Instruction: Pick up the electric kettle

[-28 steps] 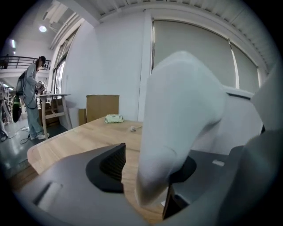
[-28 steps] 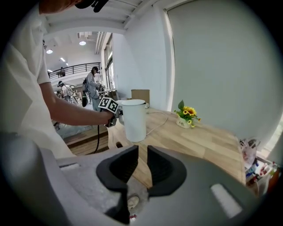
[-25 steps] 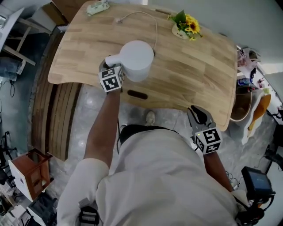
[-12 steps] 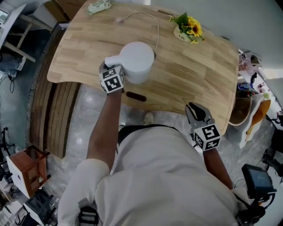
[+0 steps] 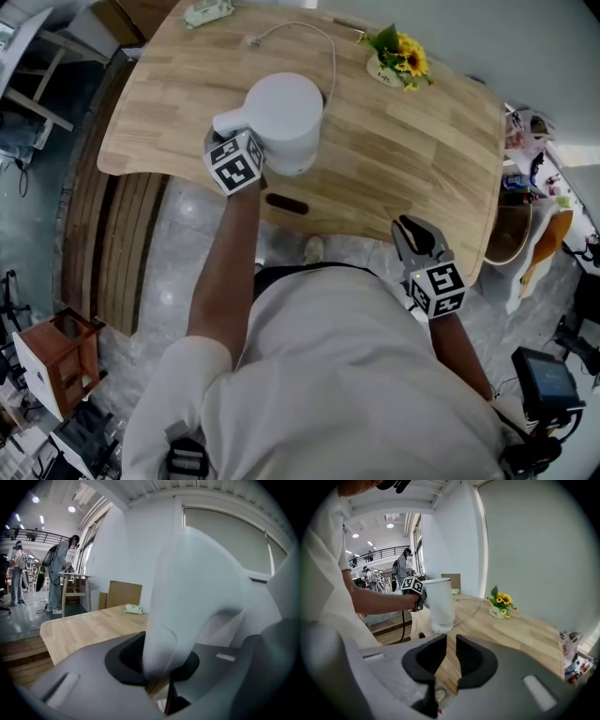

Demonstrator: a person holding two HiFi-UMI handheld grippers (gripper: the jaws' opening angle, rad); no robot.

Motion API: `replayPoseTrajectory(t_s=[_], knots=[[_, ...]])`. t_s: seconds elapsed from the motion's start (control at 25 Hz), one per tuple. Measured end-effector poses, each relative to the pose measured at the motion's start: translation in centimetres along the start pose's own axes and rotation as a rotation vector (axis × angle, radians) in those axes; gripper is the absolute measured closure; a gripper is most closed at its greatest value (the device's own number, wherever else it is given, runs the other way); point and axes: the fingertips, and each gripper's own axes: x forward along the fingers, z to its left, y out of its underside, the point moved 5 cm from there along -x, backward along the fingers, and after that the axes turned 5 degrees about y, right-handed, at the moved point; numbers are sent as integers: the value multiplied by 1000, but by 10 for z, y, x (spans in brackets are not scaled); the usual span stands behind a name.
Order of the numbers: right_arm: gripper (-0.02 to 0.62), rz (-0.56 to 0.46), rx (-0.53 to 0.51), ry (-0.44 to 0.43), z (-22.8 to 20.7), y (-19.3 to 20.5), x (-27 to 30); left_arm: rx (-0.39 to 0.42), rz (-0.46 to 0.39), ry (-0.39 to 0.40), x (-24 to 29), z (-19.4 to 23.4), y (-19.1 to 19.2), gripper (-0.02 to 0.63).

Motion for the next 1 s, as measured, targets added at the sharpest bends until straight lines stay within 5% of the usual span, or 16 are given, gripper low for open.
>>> replayPoseTrajectory(t_s=[0.48, 1.0], knots=[[545, -40, 10, -34, 25, -18, 18, 23, 1, -19, -34, 30, -50, 546], [545, -64, 24, -73, 103, -29, 33, 84, -35, -26, -123, 102, -81, 545]])
